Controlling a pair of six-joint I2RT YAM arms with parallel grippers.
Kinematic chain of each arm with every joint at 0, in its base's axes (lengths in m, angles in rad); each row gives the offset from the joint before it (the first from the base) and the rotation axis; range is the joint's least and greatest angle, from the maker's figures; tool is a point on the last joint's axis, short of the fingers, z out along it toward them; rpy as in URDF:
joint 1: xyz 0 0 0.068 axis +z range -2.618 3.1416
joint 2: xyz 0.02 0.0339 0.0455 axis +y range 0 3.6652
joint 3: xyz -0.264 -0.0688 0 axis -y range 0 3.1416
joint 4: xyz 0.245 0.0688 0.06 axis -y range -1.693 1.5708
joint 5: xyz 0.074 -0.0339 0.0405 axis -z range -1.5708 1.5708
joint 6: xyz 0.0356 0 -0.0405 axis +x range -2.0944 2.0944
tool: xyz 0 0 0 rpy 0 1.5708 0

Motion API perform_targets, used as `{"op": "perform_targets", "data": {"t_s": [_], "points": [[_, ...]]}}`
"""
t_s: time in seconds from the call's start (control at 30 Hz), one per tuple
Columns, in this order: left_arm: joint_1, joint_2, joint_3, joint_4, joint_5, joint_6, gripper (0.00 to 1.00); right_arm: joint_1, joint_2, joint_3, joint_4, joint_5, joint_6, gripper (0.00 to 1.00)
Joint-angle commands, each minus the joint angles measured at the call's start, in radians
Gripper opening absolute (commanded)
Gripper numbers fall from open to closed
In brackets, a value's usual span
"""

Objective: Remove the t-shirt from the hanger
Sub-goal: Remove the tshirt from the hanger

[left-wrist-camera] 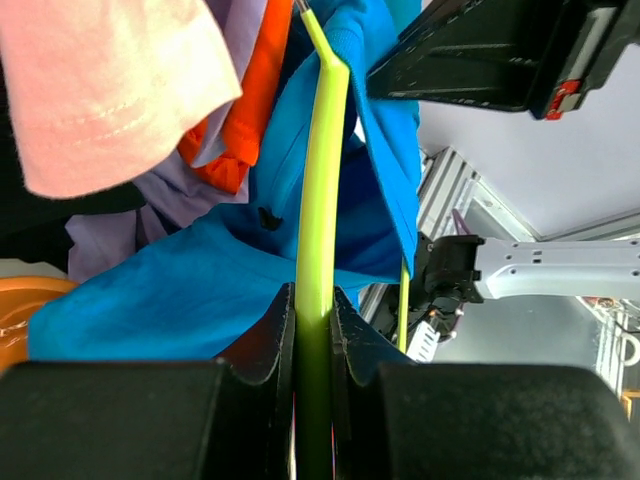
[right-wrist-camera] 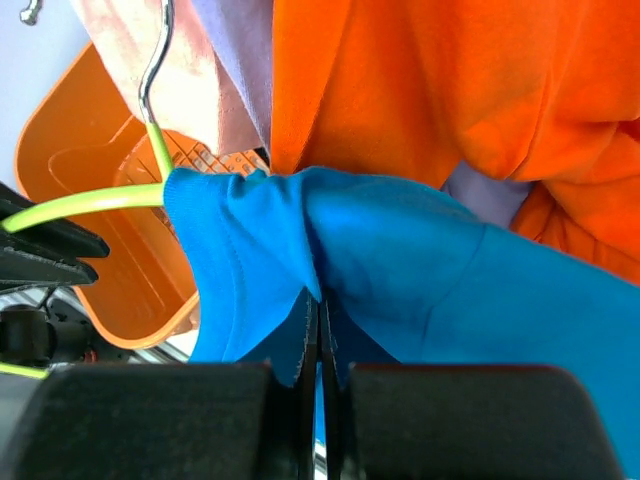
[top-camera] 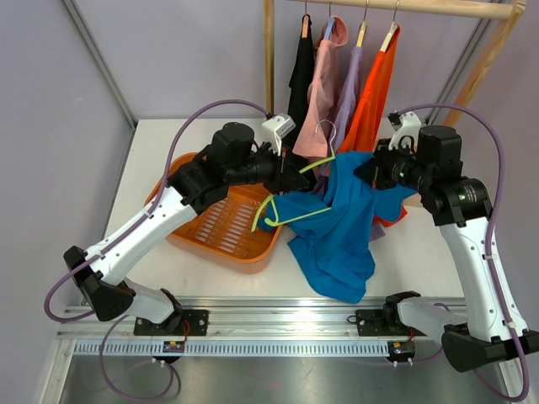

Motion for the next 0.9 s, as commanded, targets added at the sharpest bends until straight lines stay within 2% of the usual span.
{"op": "perform_targets", "data": {"t_s": [0.0,0.13,0.27,0.5,0.57,0.67,0.87], "points": [[-0.008,-0.067,0.002,0.077,-0.031,0.050,0.00,-0.001,-0.017,0.060,0.039,0.035,-0.054,0.00],[-0.008,-0.133,-0.035,-0.064,-0.140,0.263,0.00,-0.009,-0.061,0.146,0.057,0.055,-0.212,0.00],[-0.006,-0.258,-0.110,-0.114,-0.227,0.456,0.00,-0.012,-0.100,0.158,0.065,0.055,-0.332,0.00],[-0.006,-0.454,-0.202,-0.133,-0.384,0.705,0.00,-0.082,-0.080,0.106,0.006,0.081,-0.348,0.00],[-0.004,-0.487,-0.210,-0.164,-0.425,0.736,0.00,-0.165,-0.062,0.112,-0.009,0.055,-0.340,0.00],[-0.004,-0.559,-0.230,-0.192,-0.438,0.777,0.00,-0.311,-0.014,0.120,-0.043,-0.063,-0.338,0.00],[-0.004,-0.676,-0.256,-0.183,-0.479,0.793,0.00,-0.357,0.026,0.066,-0.121,-0.222,-0.459,0.00]]}}
